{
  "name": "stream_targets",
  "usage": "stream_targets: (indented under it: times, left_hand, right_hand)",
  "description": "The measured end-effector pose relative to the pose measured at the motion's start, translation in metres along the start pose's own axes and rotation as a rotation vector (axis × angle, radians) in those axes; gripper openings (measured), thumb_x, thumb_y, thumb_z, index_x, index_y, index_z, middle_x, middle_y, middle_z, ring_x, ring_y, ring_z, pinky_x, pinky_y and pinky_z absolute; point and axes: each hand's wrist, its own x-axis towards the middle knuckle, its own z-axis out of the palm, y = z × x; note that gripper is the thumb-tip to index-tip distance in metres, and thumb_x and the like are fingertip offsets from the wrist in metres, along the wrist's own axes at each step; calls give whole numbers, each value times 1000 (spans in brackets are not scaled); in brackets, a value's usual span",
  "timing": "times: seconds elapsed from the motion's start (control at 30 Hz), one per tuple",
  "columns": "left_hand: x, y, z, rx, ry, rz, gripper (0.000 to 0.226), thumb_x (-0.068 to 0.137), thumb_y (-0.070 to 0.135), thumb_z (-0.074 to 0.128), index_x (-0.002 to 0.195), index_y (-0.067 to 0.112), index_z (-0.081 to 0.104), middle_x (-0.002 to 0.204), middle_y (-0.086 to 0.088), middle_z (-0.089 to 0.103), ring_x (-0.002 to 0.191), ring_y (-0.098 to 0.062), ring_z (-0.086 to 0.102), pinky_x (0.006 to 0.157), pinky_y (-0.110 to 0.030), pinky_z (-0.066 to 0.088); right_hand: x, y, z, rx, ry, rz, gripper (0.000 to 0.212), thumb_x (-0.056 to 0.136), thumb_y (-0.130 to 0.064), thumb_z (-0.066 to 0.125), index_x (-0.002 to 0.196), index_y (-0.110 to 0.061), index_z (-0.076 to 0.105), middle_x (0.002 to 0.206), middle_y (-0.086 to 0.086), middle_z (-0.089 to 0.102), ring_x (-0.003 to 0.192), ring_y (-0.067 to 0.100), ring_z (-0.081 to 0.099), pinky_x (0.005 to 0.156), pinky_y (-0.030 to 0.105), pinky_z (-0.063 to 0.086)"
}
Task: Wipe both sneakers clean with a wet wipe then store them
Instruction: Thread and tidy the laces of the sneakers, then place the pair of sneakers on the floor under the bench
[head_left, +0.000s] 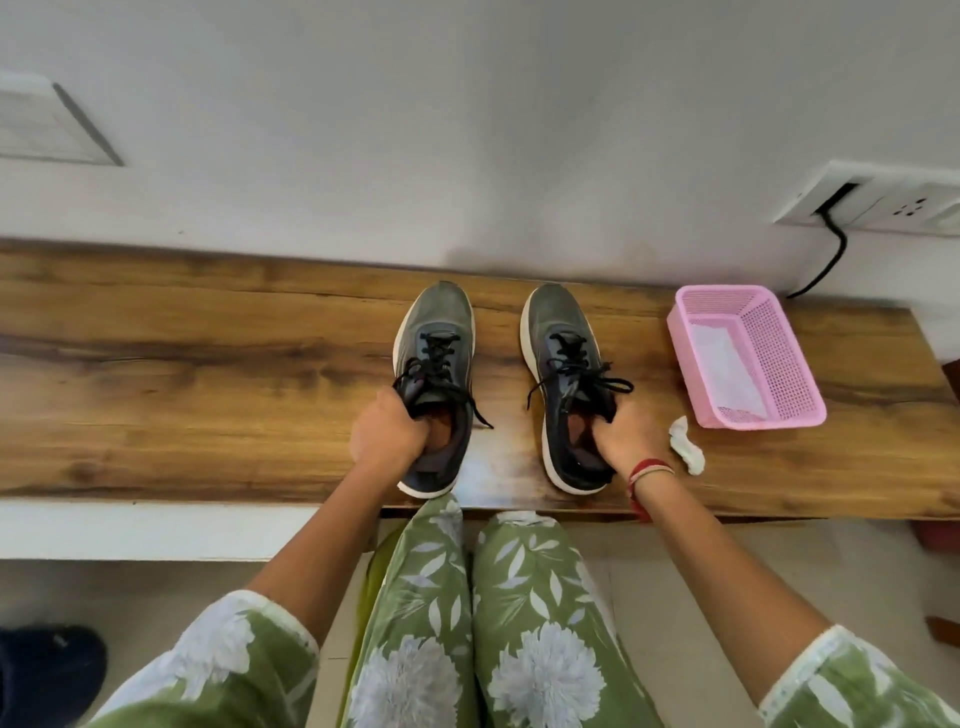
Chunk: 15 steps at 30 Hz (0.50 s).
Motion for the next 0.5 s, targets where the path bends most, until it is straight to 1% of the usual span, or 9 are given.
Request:
stream_targets:
  times: [0.07,0.2,0.37,0.43,0.5]
  left_hand:
    - [5,-2,5,14,36,33,28,87,19,54,111,4,51,101,-16,63,90,-36,60,68,-35,46]
    - [7,-4,12,36,79,79,24,88,14,49,110,3,52,102,-19,62,93,-39,59,68,-34,41]
    - [11,-9,18,94,104,112,23,88,15,49,109,5,52,101,-18,63,93,-41,59,69,-37,44]
    - [9,-10,19,97,107,117,22,88,16,49,107,5,52,99,-17,63,92,-40,59,69,-37,45]
    - [5,-9,20,81,87,128,21,88,17,50,106,6,52,99,-16,63,91,-38,60,69,-37,46]
  right_hand:
    - [-2,-1,6,-30,10,-10,23,88,-11,52,109,-8,62,108,17,65,100,36,59,86,39,48]
    - [-9,-7,21,-58,29,-38,24,90,-14,51,111,-8,60,110,17,64,103,37,57,86,38,45]
    - [-13,-15,35,-93,55,-104,25,90,-17,50,111,-8,61,108,16,64,103,36,57,80,33,41]
    - [-12,-18,39,-65,53,-103,26,91,-22,51,112,-10,61,108,14,64,103,36,57,80,33,42]
    - [-12,-19,43,-33,15,-111,27,90,-28,53,112,-13,61,106,12,65,102,35,58,80,33,43]
